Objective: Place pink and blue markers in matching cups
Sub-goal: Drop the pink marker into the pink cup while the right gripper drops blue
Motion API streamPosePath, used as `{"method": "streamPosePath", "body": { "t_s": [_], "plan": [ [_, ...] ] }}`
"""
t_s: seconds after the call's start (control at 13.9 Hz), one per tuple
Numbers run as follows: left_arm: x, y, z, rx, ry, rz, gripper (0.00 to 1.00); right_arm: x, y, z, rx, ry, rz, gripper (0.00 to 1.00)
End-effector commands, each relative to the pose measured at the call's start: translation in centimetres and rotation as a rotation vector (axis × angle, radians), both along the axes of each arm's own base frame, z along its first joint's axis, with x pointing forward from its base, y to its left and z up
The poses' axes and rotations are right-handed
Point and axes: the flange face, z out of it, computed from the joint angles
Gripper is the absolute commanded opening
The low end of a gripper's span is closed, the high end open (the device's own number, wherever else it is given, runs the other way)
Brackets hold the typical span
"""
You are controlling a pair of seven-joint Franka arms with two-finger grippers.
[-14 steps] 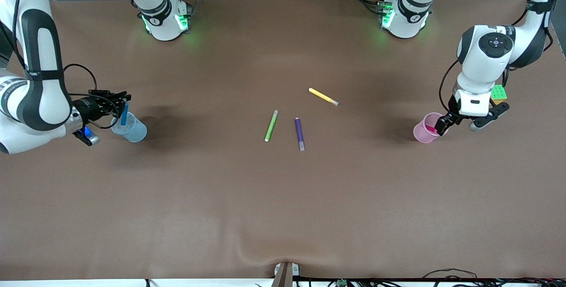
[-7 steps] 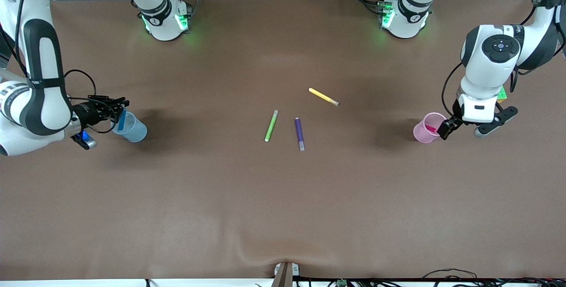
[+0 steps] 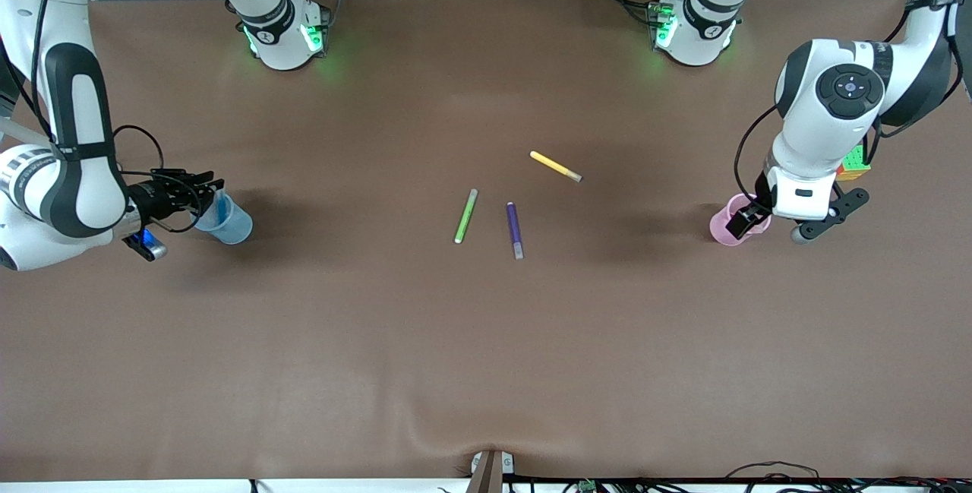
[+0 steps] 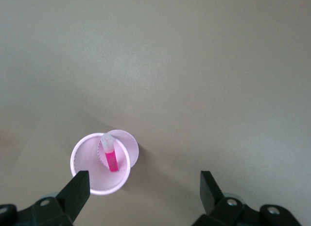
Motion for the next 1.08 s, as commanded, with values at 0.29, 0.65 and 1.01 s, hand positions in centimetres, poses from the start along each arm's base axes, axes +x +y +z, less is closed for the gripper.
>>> {"method": "streamPosePath", "body": {
  "t_s": [0.29,0.65,1.01],
  "plan": [
    [1.4,-1.5,3.9,0.004,0.034,0.005,1.00,1.2,0.2,1.9,0.013,-0.050,0.005,1.00],
    [1.7,-1.5,4.5,0.004,0.029,0.006,1.00,1.8,3.8,6.1,0.047,-0.130,0.073,1.00],
    [2.3,-1.5,6.0,0.000,0.004,-0.001,1.00,3.2,7.0,8.1,0.050,-0.265,0.121,1.00]
  ]
}}
